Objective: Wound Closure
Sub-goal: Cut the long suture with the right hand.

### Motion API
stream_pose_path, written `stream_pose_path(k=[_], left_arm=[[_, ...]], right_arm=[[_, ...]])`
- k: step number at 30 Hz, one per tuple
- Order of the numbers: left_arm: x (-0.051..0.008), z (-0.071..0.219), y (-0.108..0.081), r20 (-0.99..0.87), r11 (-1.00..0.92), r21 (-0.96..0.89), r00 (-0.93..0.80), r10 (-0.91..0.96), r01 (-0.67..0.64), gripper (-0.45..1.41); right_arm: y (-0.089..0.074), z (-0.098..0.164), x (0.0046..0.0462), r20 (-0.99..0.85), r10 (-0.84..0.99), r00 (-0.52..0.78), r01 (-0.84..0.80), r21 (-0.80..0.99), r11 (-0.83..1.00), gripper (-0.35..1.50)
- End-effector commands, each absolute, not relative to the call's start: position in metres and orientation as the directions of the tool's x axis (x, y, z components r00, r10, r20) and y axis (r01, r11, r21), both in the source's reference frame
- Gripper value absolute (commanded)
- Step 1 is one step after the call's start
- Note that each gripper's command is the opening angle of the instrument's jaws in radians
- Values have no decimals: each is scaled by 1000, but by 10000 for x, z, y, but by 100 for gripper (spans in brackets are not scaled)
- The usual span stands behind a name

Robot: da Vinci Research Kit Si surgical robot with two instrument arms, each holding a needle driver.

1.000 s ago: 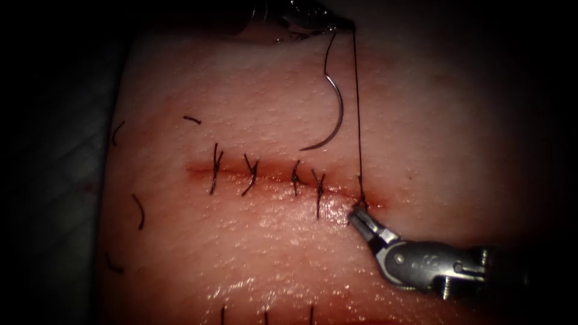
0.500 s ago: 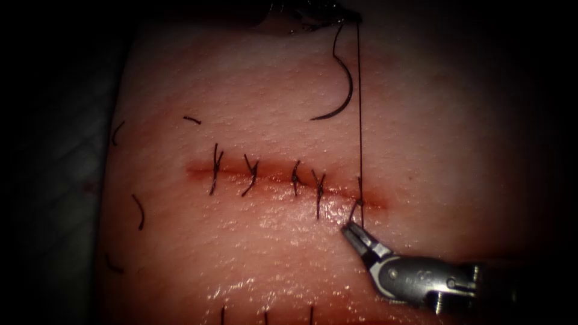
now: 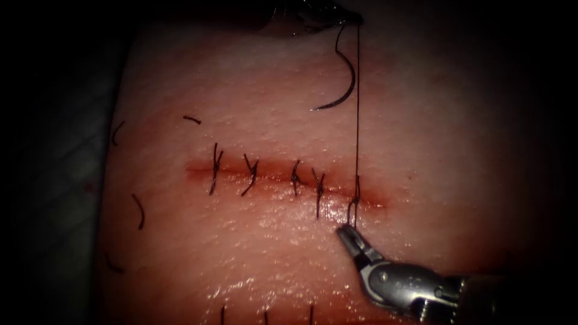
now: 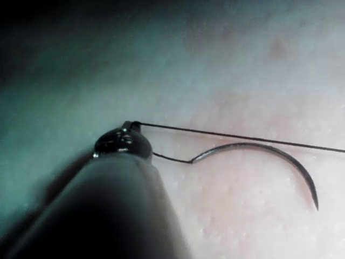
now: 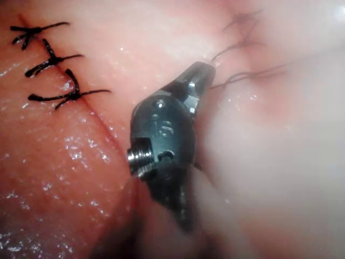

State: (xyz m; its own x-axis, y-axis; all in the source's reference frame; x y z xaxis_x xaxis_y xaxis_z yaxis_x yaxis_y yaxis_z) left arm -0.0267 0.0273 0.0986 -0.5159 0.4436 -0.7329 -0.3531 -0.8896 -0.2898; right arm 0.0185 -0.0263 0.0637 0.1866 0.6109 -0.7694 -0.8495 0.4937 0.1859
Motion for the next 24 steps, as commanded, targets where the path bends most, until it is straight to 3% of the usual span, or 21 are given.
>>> stream_pose_path(k=[1,3,4,6,12,14,17,21,24], left_arm=[[-267,982,273,-737,-893,-297,-513,440,-338,-45],[-254,964,264,-743,-896,-317,-506,438,-311,-45],[-248,954,259,-740,-896,-321,-509,439,-305,-45],[-235,930,248,-729,-895,-332,-521,444,-298,-45],[-205,829,216,-703,-903,-343,-566,430,-260,-45],[-203,771,202,-717,-921,-308,-577,390,-239,-45],[-212,722,178,-723,-937,-269,-595,350,-224,-45],[-216,693,155,-725,-944,-259,-605,330,-204,-45],[-207,673,140,-733,-949,-248,-603,315,-195,-45]], right_arm=[[-264,640,180,-778,603,177,-849,189,493,2],[-260,637,173,-781,601,170,-849,194,491,89],[-257,634,168,-783,600,165,-849,197,490,110],[-253,630,162,-787,594,169,-847,192,496,125],[-232,606,141,-766,628,140,-830,254,496,128],[-214,596,134,-736,671,88,-825,323,463,101],[-195,591,127,-700,712,49,-821,378,428,106],[-180,594,117,-682,729,55,-811,396,431,78],[-173,600,109,-672,738,52,-806,409,429,73]])
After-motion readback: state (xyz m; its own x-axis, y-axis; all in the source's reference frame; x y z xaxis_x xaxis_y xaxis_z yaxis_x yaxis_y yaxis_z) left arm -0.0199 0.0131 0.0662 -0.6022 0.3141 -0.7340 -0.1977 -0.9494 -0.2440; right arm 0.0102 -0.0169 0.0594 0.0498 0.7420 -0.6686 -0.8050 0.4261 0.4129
